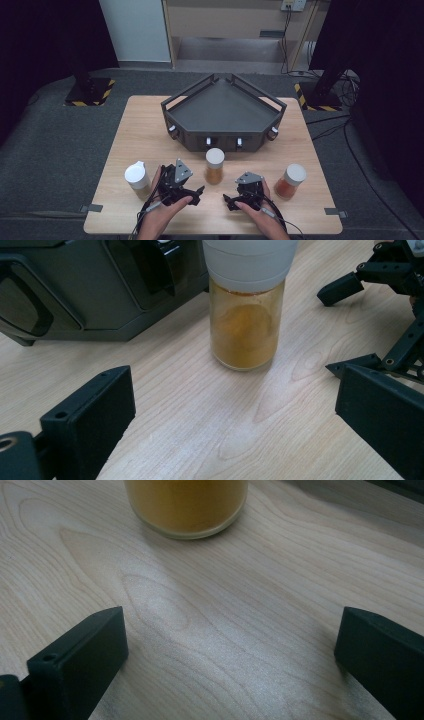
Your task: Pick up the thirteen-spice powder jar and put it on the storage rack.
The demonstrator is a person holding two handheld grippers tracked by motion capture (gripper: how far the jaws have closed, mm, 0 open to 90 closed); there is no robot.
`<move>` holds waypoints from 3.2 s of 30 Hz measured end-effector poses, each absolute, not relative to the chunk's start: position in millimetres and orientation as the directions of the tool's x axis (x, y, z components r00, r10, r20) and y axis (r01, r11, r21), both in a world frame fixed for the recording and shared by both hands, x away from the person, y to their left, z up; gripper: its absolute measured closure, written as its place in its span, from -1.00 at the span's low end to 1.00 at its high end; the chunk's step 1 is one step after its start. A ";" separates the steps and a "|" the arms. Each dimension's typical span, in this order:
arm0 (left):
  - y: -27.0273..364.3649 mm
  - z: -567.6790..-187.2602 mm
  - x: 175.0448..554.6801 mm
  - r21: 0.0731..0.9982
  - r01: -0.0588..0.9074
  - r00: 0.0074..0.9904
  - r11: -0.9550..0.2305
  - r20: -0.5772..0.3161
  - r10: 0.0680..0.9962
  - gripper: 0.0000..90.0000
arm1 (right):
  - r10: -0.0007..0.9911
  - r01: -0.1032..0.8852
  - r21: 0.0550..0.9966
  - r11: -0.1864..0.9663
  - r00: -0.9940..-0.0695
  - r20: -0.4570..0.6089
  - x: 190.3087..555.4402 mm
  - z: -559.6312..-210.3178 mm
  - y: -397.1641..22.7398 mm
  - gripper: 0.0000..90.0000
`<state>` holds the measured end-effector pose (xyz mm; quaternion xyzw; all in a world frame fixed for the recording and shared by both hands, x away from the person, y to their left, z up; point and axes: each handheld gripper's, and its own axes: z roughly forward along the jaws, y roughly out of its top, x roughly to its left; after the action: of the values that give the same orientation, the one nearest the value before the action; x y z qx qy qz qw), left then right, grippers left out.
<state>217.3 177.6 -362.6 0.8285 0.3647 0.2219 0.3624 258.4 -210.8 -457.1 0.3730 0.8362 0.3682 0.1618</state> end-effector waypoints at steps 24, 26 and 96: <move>191.6 -329.6 214.1 0.796 0.400 0.619 -0.454 0.130 0.774 -0.97 | 0.746 0.506 0.737 0.449 -0.666 0.003 257.4 -457.2 -210.3 -0.98; 192.7 -328.0 213.6 0.799 0.396 0.618 -0.452 0.132 0.775 -0.97 | 0.748 0.507 0.737 0.447 -0.664 0.003 257.0 -457.3 -210.1 -0.98; 278.2 -315.9 189.6 0.846 0.410 0.483 -0.341 0.117 0.868 -0.98 | 0.754 0.511 0.736 0.444 -0.657 0.002 255.5 -457.2 -209.1 -0.98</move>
<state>189.6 278.2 -315.9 0.7656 0.4172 0.2908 0.3940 255.5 -209.1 -457.2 0.3794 0.8333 0.3664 0.1655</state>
